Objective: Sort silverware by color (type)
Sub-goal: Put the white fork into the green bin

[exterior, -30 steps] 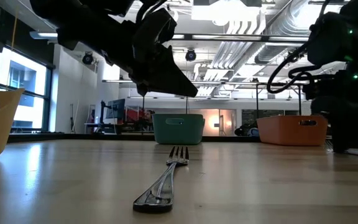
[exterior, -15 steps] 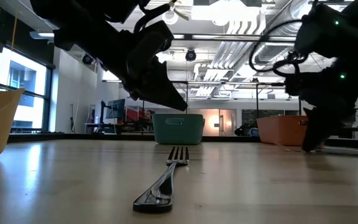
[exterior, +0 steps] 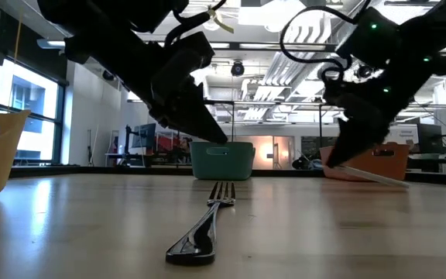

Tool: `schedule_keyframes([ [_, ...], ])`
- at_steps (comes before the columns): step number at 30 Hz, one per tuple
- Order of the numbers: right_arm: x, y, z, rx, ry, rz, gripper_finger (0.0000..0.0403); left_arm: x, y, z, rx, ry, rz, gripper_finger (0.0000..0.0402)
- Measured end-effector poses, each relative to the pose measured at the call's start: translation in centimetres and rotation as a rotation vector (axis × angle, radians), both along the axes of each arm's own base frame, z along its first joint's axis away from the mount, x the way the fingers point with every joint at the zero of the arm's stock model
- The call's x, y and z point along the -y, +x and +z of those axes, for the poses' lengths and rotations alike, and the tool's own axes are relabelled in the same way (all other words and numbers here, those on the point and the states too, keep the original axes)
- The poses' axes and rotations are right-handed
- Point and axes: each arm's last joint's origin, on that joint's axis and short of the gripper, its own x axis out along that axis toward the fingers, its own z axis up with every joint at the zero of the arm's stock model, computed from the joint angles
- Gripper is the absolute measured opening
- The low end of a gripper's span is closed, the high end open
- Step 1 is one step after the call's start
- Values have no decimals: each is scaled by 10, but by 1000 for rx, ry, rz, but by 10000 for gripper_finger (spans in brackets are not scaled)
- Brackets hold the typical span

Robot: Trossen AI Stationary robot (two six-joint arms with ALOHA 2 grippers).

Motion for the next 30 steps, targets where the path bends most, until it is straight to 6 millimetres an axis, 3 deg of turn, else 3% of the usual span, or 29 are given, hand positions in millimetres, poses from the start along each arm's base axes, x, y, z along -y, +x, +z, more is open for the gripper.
schedule_keyframes([
  [6,28,13,15,176,-12,-29,0,2,-2,-2,-23,6,-8,0],
  [11,60,30,46,276,-60,-86,0,2,-2,-2,-23,6,-8,0],
  [18,130,64,88,378,-34,-163,0,2,-2,-2,-30,8,-8,0],
  [25,193,118,81,345,84,-223,0,2,-3,-3,-43,4,-3,0],
  [30,214,147,68,290,128,-265,0,5,-4,-3,-43,5,-13,0],
])
